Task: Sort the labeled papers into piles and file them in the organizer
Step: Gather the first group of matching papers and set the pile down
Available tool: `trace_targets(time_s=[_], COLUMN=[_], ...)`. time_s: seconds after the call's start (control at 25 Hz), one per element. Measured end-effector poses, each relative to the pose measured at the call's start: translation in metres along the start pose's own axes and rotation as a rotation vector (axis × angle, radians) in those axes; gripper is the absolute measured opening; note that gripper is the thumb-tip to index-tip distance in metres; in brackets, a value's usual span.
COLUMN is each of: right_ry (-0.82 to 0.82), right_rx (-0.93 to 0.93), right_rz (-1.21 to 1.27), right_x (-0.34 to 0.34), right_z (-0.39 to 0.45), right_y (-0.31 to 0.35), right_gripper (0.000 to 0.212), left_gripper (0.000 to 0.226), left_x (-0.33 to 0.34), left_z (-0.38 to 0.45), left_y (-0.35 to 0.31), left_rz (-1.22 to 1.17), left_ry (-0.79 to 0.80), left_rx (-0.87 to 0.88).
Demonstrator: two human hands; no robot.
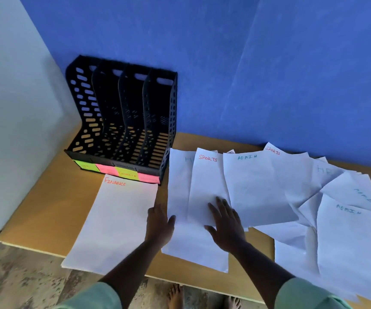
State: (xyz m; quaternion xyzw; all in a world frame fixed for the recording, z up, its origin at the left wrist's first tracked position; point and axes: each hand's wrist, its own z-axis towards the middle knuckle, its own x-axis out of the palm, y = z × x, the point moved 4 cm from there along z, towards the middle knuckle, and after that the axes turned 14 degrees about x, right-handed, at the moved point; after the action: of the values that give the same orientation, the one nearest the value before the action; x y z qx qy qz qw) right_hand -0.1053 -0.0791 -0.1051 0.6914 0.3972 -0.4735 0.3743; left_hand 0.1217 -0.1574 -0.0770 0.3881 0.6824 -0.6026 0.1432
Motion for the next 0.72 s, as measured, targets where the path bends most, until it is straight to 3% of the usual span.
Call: trace_targets(time_s=[0.16, 0.56, 0.72], right_ry=[-0.006, -0.002, -0.123], right_rx=[0.044, 0.077, 0.196], right_rz=[-0.017, 0.025, 0.164], right_x=[0.004, -0.019, -0.034], right_z=[-0.015, -0.045, -0.055], right_y=[-0.018, -0.104, -0.125], right_gripper=[0.070, 0.047, 0.053], left_gripper=[0.041, 0.051, 0.052], left_x=[0.011, 0.058, 0.052], left_z=[0.003, -0.027, -0.038], left_y=[-0.001, -0.031, -0.048], left_rz=[-0.047, -0.035, 0.204], left_ry=[-0.030, -0.017, -0.174], left_rx=[-0.085, 0.021, -0.008])
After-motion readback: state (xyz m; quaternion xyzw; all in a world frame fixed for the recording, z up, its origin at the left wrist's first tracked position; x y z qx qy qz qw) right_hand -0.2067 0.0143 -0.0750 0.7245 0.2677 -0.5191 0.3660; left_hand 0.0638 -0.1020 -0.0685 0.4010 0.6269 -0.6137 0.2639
